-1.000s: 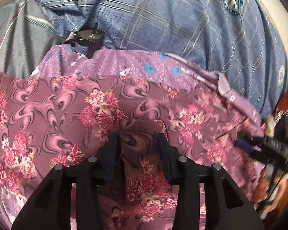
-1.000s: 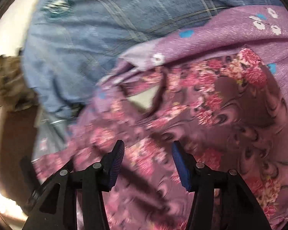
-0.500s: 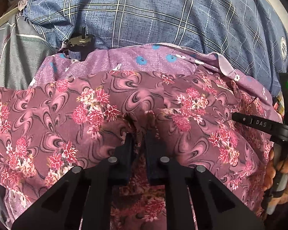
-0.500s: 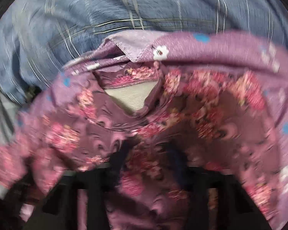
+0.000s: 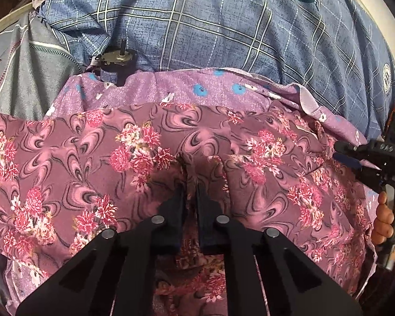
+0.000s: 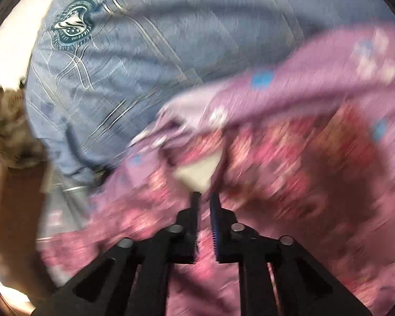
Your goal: Fold small clothes
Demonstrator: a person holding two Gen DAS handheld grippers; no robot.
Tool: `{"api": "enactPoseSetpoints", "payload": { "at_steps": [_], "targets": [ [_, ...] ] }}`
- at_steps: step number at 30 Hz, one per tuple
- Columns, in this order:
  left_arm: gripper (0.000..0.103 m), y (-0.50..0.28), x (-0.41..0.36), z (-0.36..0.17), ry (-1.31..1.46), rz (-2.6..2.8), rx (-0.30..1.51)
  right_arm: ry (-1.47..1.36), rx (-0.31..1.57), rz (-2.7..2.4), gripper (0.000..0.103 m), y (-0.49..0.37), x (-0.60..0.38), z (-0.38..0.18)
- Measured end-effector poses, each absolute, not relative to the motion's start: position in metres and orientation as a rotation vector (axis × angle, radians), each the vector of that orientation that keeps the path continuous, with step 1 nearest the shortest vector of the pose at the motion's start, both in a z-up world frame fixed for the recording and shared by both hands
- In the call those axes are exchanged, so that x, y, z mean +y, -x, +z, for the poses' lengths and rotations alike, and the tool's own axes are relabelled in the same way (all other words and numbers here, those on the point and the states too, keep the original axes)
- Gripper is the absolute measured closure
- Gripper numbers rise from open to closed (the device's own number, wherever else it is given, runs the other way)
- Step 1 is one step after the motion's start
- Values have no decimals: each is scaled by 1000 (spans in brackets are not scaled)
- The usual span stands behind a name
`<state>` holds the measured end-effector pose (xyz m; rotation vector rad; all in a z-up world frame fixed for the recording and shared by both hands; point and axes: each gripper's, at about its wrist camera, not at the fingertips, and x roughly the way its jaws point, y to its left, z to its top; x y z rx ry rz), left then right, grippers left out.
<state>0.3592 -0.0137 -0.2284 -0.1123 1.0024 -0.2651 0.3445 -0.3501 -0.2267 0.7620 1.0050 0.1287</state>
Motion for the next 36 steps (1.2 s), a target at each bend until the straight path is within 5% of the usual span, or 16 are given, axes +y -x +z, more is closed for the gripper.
{"api": "enactPoseSetpoints", "payload": {
  "at_steps": [1, 9, 20, 34, 36],
  "targets": [
    [97, -359, -14, -228, 114, -267, 1001, -747, 987, 125, 47, -344, -348, -223],
    [97, -352, -16, -223, 102, -296, 969, -428, 984, 244, 47, -350, -304, -201],
    [97, -357, -11, -227, 82, -288, 972, -190, 1221, 382, 54, -364, -278, -237],
    [97, -356, -15, -228, 68, -279, 977, -6, 1133, 422, 57, -337, -271, -238],
    [97, -355, -16, -227, 66, -280, 976, 61, 1116, 404, 68, -337, -260, -239]
  ]
}}
